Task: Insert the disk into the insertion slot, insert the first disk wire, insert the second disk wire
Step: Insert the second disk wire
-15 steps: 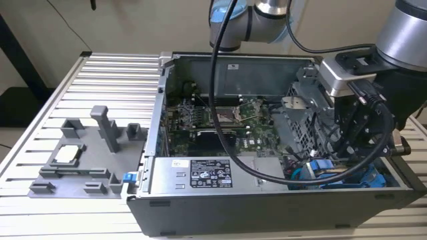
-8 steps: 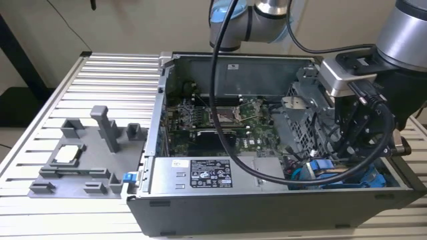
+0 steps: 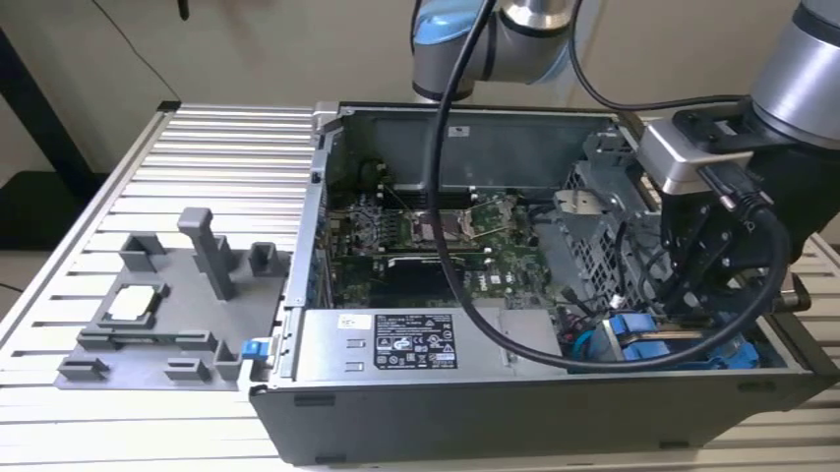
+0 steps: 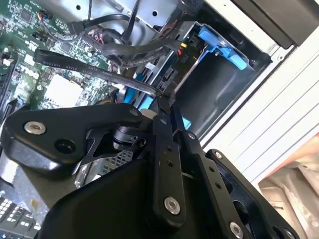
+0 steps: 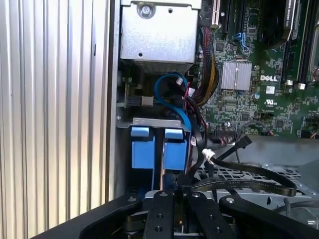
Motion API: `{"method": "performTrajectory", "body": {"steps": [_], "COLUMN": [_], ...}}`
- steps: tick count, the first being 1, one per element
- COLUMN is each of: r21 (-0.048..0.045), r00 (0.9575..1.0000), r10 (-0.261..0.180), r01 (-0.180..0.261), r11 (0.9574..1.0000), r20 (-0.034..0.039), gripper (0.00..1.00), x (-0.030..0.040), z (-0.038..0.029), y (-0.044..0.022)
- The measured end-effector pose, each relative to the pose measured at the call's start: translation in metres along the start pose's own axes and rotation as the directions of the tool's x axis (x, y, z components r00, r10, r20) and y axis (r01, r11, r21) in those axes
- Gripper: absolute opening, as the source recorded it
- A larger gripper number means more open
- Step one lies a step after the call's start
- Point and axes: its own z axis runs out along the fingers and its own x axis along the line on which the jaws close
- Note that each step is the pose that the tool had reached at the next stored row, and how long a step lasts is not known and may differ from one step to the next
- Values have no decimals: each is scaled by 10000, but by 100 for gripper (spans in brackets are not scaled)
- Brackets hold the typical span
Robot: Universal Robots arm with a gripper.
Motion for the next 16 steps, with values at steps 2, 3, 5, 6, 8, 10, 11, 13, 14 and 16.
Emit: {"method": "performTrajectory", "body": {"steps": [2,3,5,6,8,10,11,13,14,16], "r21": [-158,-196,-223,-227,-235,-252,-262,-318,-369,-466], "r00": [10000,10000,10000,10000,9999,9998,9997,9997,9997,9997], "r10": [0,0,12,36,100,150,163,173,173,176], "r01": [0,0,-11,-34,-97,-146,-159,-168,-167,-168], "r11": [9999,9998,9998,9997,9997,9996,9995,9994,9992,9988], "r20": [9,15,49,68,103,137,153,162,163,167], "gripper": [16,16,16,16,16,16,16,16,16,16], "x": [2,3,4,4,4,4,4,5,6,8], "z": [13,21,39,47,61,73,79,87,89,95], "y": [-37,-50,-68,-69,-70,-73,-77,-96,-109,-135]}}
